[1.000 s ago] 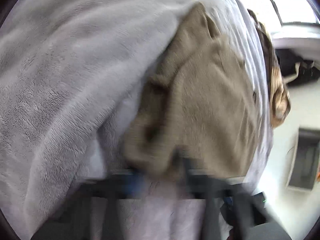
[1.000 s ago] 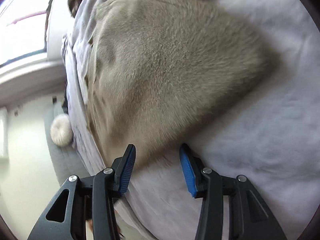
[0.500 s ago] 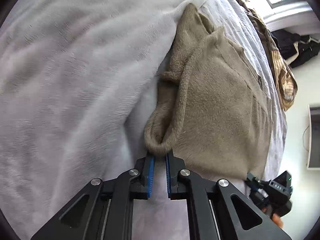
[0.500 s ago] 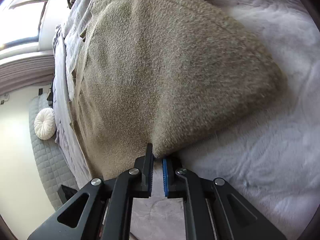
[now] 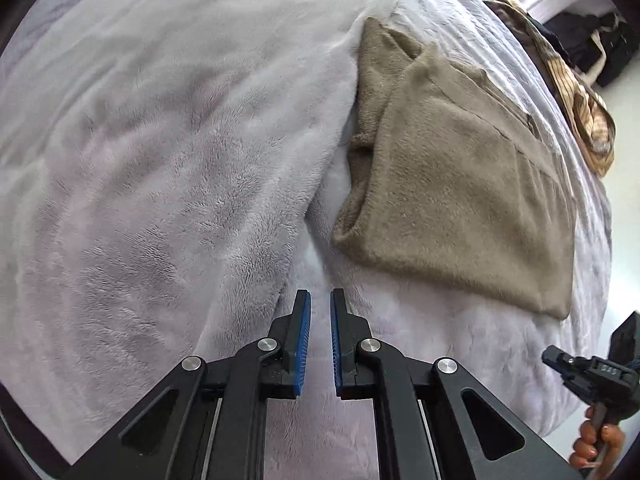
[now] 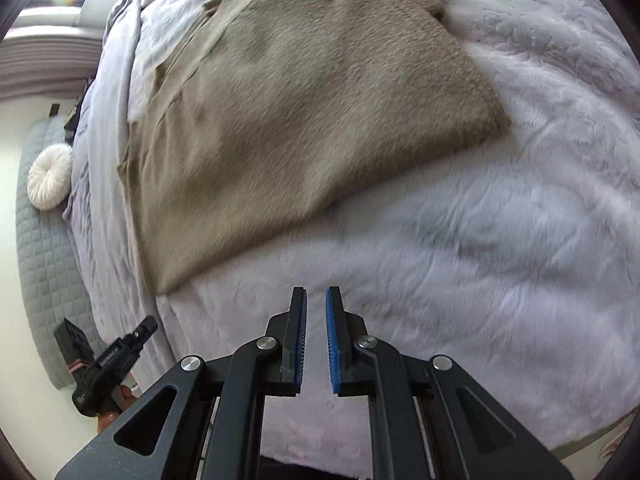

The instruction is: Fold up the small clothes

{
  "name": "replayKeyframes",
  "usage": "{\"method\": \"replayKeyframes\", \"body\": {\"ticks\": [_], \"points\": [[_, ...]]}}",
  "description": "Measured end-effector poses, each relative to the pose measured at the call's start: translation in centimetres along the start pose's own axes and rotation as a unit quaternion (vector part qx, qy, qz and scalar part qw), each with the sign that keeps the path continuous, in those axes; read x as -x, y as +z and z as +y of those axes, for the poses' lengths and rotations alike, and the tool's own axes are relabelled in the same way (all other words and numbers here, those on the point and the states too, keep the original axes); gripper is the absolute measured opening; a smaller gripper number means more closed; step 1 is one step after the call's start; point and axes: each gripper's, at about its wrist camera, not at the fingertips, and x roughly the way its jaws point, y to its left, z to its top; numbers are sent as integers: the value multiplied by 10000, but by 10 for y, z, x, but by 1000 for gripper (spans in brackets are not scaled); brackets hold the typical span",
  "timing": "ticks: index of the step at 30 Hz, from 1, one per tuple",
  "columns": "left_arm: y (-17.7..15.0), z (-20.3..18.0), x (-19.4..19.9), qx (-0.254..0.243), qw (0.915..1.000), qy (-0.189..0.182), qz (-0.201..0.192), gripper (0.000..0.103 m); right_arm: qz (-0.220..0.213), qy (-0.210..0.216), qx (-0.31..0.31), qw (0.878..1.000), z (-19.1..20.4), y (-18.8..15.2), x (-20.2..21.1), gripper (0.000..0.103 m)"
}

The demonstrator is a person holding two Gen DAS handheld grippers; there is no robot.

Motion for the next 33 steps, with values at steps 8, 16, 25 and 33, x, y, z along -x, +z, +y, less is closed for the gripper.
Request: {"method": "replayKeyframes", "body": {"ticks": [8,16,25,33], "points": [[-5,-3,6,-247,9994,226,33,27,157,176,158,9996,8,-30,5,11],[1,5,13,-199,9986,432,-243,102,477,465,440,9968,51,-40,-30,38],[20,40,7,95,9989,431,-145,102,683,1829,-218,9805,106,-27,-113,50],[29,58,30,211,9961,202,-834,102,417,2603,-1324,9555,123,-16,-181,52]]}}
